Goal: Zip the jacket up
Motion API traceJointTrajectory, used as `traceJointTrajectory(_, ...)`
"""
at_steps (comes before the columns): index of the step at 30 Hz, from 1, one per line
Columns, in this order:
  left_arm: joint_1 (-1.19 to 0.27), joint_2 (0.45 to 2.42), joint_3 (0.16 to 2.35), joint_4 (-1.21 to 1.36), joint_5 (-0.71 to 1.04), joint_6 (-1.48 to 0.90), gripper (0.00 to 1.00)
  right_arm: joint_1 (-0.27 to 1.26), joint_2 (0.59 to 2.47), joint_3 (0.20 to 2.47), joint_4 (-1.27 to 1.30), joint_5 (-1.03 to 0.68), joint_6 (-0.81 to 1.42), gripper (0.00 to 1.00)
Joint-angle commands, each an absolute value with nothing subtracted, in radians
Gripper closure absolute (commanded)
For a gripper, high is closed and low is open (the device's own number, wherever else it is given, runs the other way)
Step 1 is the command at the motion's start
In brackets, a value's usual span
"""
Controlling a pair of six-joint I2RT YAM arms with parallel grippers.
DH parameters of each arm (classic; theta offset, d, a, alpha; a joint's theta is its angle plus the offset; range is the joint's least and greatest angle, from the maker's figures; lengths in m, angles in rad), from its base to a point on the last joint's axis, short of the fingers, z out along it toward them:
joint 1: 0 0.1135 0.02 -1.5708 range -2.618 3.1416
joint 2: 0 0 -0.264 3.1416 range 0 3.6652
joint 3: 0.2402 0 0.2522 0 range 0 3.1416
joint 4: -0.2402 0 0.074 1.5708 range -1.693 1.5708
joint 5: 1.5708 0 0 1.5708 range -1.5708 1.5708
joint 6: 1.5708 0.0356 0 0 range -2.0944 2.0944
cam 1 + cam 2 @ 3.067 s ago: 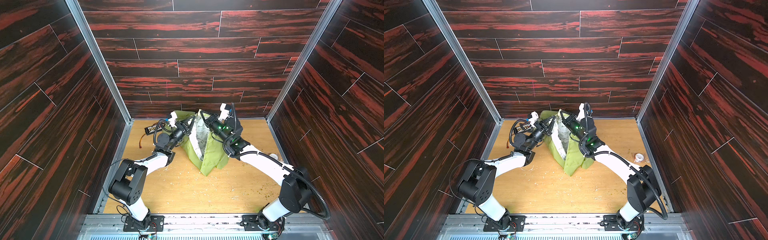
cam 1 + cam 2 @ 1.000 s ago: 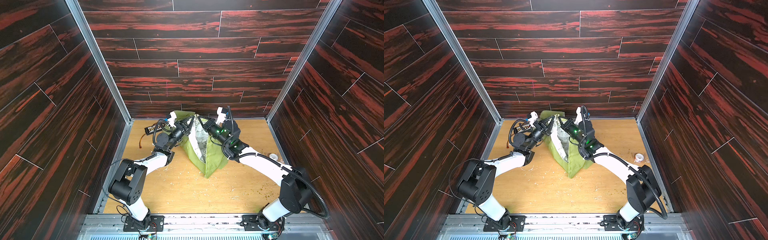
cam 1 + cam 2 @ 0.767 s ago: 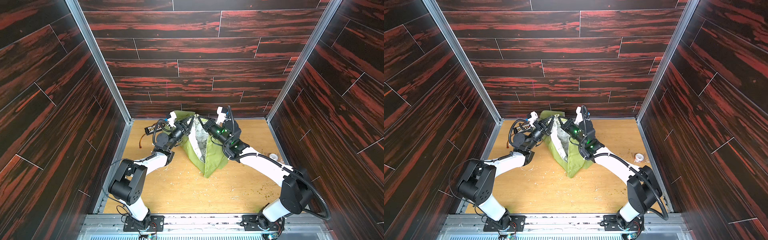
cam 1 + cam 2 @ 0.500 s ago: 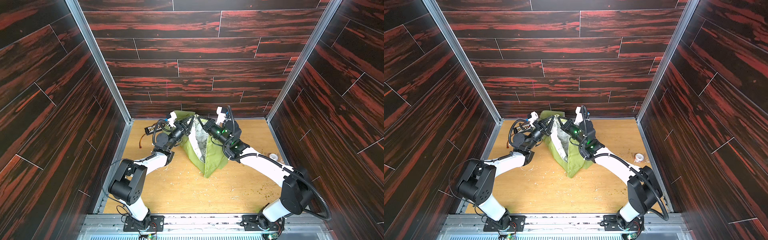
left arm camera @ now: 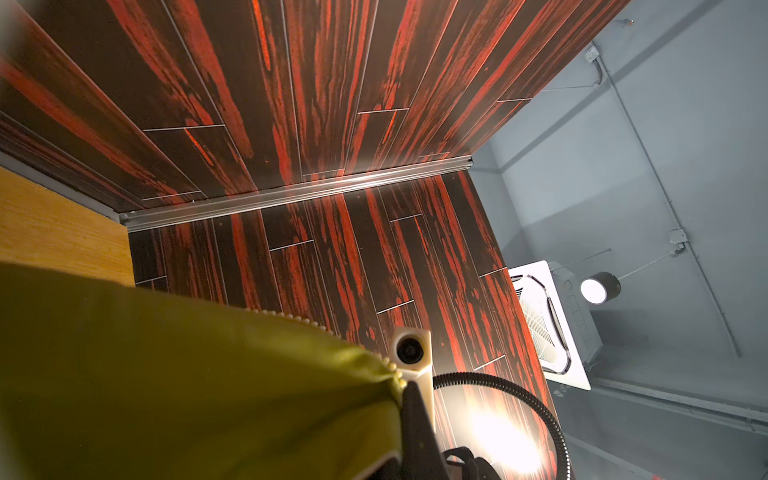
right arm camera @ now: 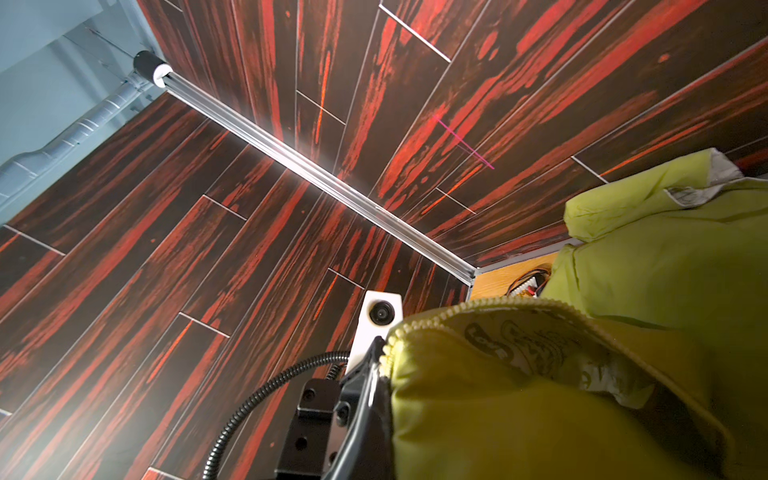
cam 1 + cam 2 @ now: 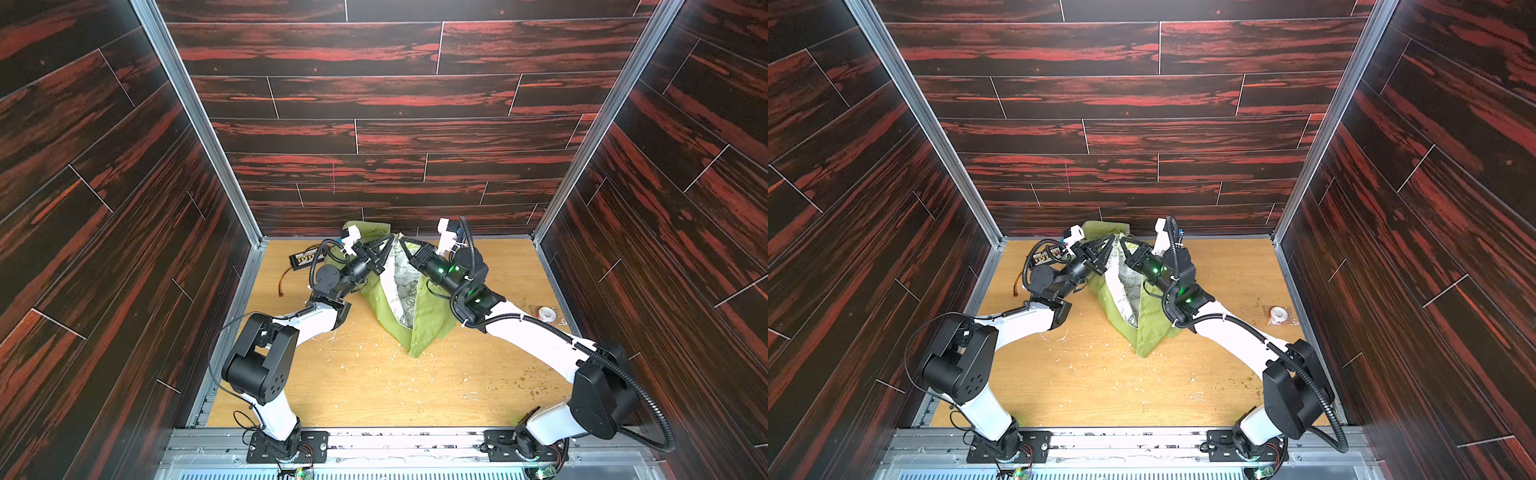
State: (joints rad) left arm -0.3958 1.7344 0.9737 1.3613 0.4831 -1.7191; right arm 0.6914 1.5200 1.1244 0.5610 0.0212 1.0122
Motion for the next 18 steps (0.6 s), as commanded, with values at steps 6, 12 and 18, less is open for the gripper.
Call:
traceJointTrajectory(6, -0.373, 1.735, 1.055, 1.41, 0.423, -1.731, 1.0, 0.748, 1.477, 1.115, 0.461, -0.068, 0.991, 1.0)
traceJointTrajectory(12, -0.374, 1.736, 1.011, 1.409, 0.373, -1.721, 1.0, 0.757, 1.477, 1.133, 0.509, -0.122, 0.999, 1.0)
traceJointTrajectory(18, -0.374, 1.746, 1.028, 1.409, 0.353, -1.732, 1.0, 0.781, 1.47, 1.126, 0.447, -0.156, 0.956, 1.0)
